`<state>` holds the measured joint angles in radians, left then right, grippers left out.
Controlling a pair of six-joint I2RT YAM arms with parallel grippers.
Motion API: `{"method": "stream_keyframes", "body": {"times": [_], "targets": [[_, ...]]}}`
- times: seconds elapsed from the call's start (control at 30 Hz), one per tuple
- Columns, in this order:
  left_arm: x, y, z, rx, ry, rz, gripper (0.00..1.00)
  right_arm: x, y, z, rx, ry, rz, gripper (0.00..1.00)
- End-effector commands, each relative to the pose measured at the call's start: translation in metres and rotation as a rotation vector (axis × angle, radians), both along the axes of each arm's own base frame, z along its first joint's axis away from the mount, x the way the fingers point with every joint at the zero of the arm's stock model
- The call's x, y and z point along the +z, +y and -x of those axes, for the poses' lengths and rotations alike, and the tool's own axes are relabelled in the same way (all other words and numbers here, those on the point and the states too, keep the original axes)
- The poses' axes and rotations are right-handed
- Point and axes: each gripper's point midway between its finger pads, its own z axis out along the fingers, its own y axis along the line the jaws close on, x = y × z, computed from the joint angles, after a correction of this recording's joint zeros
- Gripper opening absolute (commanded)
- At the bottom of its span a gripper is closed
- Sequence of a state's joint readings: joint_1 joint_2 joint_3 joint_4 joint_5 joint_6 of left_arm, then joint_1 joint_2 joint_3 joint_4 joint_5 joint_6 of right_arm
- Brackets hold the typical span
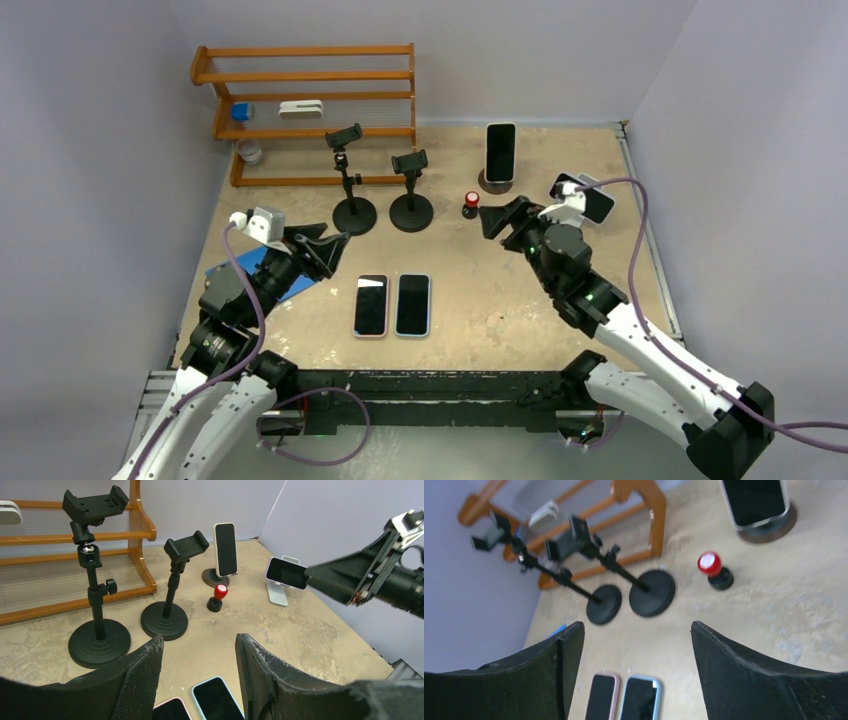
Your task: Remove the phone from the phone stand
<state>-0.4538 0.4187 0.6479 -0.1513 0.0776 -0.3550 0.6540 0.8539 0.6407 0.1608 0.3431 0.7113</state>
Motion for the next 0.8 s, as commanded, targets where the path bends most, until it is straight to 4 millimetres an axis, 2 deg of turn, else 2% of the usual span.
{"method": "stream_keyframes", "body": {"times": [0.0,0.07,0.17,0.23,0.3,0.43,0.57,0.63,0.77], "targets": [[0.014,-0.008,0.005,-0.053,-0.055,0.008,0.53,0.060,-0.036,-0.011,-0.186,-0.149,-0.013,0.81],[0.013,-0.014,0.007,-0.083,-0.058,0.003,0.54,0.094,-0.041,-0.006,-0.181,-0.267,-0.055,0.82],[0.012,-0.022,0.011,-0.137,-0.064,-0.002,0.55,0.138,-0.044,0.002,-0.170,-0.413,-0.125,0.93],[0.012,-0.026,0.012,-0.160,-0.068,-0.003,0.55,0.148,-0.048,-0.006,-0.224,-0.405,-0.143,0.93],[0.011,-0.027,0.012,-0.165,-0.066,-0.005,0.55,0.146,-0.048,-0.022,-0.276,-0.343,-0.089,0.94],[0.009,-0.029,0.012,-0.170,-0.062,-0.010,0.55,0.143,-0.022,-0.049,-0.235,-0.277,0.002,0.97],[0.009,-0.031,0.012,-0.183,-0.065,-0.011,0.55,0.140,0.001,-0.063,-0.179,-0.268,-0.008,0.98],[0.009,-0.033,0.013,-0.195,-0.066,-0.012,0.55,0.134,0.005,-0.068,-0.179,-0.272,-0.009,0.98],[0.005,-0.033,0.011,-0.189,-0.055,-0.019,0.54,0.106,-0.003,-0.094,-0.305,-0.204,0.037,0.98]]}}
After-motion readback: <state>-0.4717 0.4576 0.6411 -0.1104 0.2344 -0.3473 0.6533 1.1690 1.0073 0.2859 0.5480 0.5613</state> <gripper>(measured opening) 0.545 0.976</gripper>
